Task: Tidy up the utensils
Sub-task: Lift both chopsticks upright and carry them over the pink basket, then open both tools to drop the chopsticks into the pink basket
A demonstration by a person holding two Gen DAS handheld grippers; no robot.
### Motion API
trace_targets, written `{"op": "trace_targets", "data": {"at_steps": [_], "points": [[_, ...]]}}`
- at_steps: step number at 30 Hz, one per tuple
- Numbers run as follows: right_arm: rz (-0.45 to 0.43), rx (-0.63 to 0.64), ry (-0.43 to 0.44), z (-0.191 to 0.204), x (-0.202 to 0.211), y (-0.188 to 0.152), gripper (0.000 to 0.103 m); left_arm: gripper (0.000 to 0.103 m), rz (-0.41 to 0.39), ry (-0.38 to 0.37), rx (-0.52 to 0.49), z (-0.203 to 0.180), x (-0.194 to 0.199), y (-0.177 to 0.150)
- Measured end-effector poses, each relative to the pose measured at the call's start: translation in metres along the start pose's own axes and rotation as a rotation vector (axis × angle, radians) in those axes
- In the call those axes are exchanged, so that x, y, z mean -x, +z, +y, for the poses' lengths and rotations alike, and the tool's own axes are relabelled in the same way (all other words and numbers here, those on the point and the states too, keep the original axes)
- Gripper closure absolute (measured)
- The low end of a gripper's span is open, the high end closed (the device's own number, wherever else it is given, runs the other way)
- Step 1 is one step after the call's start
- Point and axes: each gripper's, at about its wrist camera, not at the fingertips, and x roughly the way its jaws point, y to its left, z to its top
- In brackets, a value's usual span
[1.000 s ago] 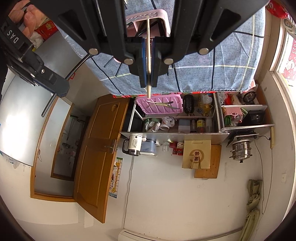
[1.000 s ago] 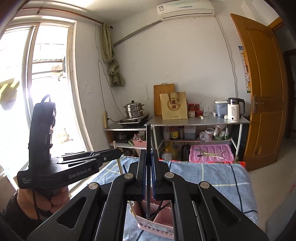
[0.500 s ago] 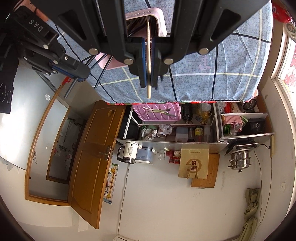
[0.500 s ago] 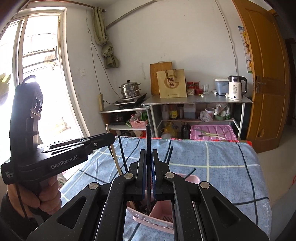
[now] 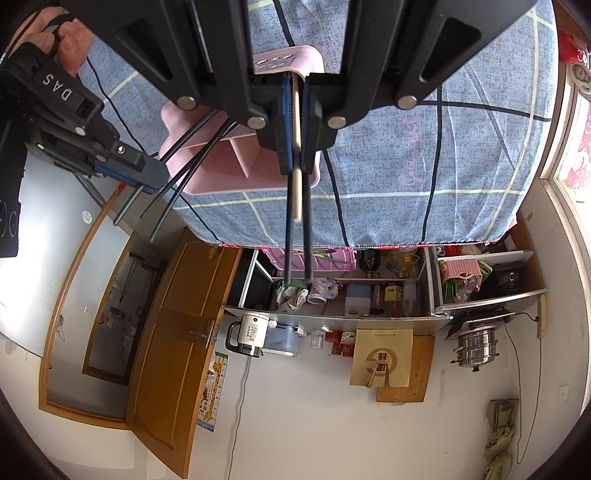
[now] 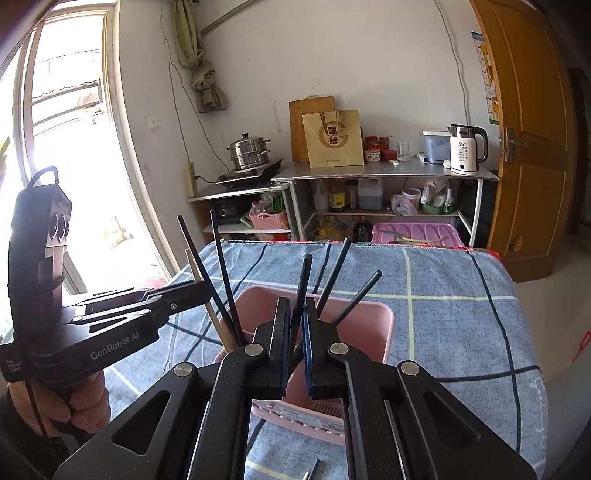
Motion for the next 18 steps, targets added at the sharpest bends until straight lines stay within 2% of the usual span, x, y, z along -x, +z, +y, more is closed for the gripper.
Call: {"op": "trace_targets", "data": {"at_steps": [6,9,11,18], "points": [[-0.003,0.021,-0.014,0.005,0.004,0.000,0.093,0.097,-0.012,0.003,0.016,0.003,0.006,-0.003],[-0.010,0.020,-0.018,0.005,0.008,-0.001,0.089,0.087,-0.026,0.015,0.012,0.002,0.012,-0.004],[-0.015,0.020,-0.019,0.005,0.011,-0.002,0.088,0.077,-0.034,0.017,0.012,0.001,0.017,-0.005],[-0.044,0.038,-0.023,0.009,0.029,-0.007,0.081,0.071,-0.071,0.016,0.010,-0.005,0.036,-0.011]]}}
